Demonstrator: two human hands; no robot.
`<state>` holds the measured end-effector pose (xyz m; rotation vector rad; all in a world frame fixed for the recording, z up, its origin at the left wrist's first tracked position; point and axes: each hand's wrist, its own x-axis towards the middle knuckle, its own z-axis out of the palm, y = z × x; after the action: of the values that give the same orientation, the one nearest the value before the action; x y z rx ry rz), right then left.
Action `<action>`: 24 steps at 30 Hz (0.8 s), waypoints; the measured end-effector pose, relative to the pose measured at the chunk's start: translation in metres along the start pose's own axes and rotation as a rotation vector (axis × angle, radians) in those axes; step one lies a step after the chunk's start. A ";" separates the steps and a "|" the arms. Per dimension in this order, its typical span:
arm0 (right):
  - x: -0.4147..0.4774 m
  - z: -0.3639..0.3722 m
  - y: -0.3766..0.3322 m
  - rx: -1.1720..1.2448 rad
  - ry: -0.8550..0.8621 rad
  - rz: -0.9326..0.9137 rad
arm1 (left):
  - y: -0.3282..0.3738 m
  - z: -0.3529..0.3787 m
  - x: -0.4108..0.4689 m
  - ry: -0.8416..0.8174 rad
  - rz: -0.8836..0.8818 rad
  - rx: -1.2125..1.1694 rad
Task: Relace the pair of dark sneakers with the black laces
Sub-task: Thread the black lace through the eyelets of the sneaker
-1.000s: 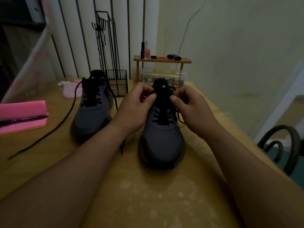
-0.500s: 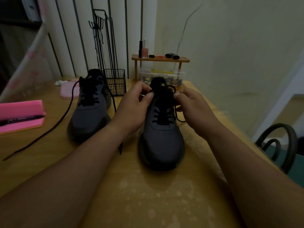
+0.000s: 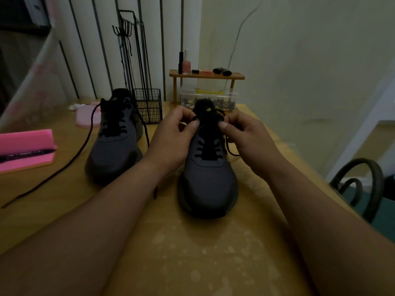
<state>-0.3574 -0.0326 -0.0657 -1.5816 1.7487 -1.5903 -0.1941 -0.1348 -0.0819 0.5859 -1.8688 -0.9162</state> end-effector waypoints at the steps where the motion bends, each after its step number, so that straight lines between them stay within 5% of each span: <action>1: 0.000 0.001 -0.002 0.021 -0.003 0.017 | 0.000 0.000 0.000 0.006 0.002 0.003; 24: 0.001 -0.003 0.002 0.202 -0.005 0.154 | 0.001 0.003 0.000 0.073 0.024 -0.023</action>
<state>-0.3606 -0.0324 -0.0658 -1.3239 1.6081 -1.6280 -0.1967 -0.1336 -0.0822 0.5744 -1.7938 -0.8886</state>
